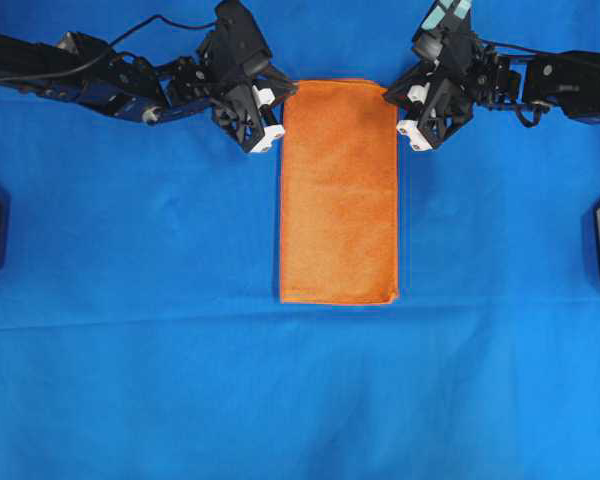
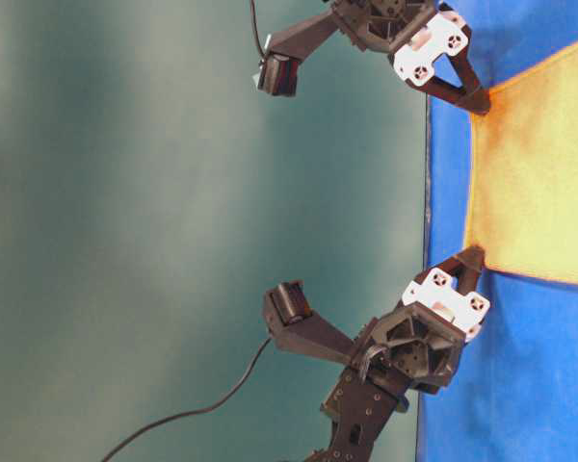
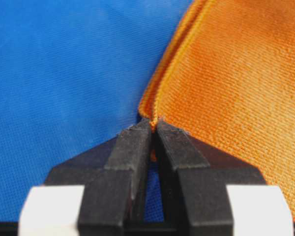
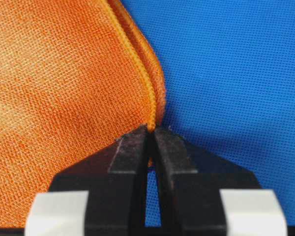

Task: Fold the orange towel.
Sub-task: 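Move both grippers to the strip's far corners and grasp them, then fold the far half of the strip toward the near end with both grippers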

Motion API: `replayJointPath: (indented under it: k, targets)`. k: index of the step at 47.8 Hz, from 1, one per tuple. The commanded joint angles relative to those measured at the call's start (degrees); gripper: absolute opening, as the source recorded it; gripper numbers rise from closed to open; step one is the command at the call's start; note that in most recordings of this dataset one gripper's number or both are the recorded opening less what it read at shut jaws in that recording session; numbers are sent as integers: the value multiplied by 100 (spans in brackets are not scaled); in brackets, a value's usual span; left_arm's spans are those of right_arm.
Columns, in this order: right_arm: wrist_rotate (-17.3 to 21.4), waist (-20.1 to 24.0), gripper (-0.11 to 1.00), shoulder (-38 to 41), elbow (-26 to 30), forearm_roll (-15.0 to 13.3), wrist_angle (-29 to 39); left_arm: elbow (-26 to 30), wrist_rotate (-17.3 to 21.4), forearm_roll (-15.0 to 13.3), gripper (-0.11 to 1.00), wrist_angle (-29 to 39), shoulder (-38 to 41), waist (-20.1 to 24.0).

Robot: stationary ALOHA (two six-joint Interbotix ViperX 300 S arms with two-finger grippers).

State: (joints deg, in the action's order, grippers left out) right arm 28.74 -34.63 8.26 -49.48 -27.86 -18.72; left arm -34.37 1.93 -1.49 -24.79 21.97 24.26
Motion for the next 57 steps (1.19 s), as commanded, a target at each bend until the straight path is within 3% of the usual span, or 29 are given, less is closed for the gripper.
replayJointPath:
  k: [1, 31, 50, 57]
  targets:
    - [0, -18, 3, -62, 35, 44, -105, 88, 26, 0, 2, -62, -97, -70]
    - [0, -97, 3, -185, 114, 316, -97, 176, 290, 9, 2, -44, -369, 141]
    - [-9, -193, 3, -211, 255, 308, 9, 193, 369, 9, 2, 0, -457, 220]
    - [0, -158, 3, -589, 132, 308, 158, 202, 448, 9, 2, 290, -729, 141]
